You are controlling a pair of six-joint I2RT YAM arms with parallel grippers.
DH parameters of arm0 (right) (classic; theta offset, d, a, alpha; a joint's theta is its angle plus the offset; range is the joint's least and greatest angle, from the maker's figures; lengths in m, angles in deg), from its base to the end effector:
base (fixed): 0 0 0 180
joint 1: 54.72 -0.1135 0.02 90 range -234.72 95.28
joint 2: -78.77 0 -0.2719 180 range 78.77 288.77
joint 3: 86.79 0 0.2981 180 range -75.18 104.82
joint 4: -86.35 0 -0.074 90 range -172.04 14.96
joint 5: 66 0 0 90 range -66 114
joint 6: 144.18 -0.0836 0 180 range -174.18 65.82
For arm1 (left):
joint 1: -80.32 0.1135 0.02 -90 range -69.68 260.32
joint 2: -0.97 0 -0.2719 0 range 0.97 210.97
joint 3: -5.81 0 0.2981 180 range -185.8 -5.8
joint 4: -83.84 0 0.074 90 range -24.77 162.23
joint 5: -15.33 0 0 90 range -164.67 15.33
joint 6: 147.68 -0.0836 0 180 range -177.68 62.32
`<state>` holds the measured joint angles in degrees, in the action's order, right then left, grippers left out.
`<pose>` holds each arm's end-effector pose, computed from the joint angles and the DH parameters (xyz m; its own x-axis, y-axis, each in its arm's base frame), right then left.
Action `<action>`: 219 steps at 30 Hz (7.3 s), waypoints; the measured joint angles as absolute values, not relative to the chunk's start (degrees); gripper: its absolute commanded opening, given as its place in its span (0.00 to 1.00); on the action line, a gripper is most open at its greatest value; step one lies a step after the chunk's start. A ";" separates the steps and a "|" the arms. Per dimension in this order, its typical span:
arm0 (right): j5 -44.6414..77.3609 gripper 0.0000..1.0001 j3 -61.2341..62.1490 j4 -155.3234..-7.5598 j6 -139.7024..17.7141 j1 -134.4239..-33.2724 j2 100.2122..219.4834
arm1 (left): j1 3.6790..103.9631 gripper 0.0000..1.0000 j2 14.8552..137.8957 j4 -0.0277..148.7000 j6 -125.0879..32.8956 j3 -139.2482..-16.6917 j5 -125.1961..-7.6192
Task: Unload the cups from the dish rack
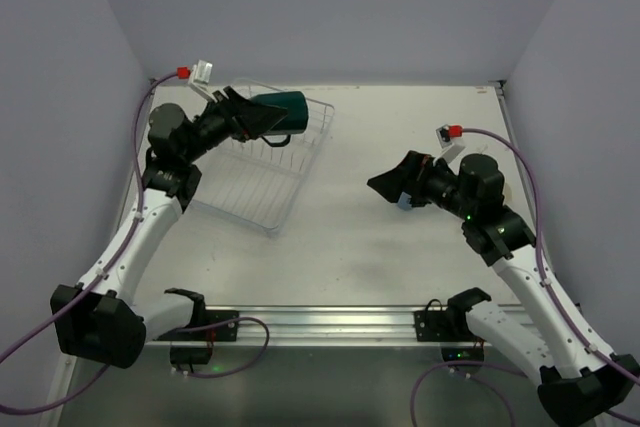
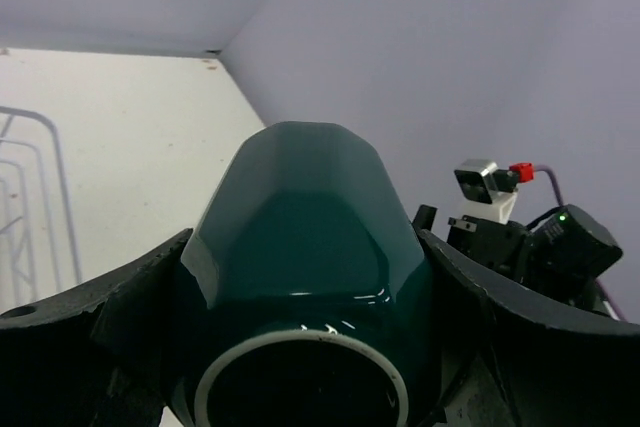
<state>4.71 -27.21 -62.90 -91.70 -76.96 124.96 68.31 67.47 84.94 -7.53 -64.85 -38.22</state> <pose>0.2373 0.1269 0.3331 -0.6144 0.3698 -0.6970 -0.3466 0.6670 0.6595 0.3316 -0.1213 0.3974 -0.5153 -0.5217 -0.6799 0.5469 0.4106 -0.7296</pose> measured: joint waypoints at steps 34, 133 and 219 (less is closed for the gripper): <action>-7.35 0.98 -16.57 -86.20 -84.53 -89.88 141.00 | 60.22 0.00 69.22 142.43 33.22 -37.81 -50.55; -10.37 0.00 -19.82 -93.02 -92.07 -90.25 143.67 | 53.38 1.00 72.91 150.64 39.21 -28.72 -49.33; 59.00 0.00 -12.85 -35.36 -100.20 -55.30 141.66 | 55.20 1.00 72.08 145.62 24.30 -31.17 -31.80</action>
<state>59.00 -12.85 -35.36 -100.20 -55.30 141.66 55.20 72.08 145.62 24.30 -31.17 -31.80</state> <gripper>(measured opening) 0.221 0.999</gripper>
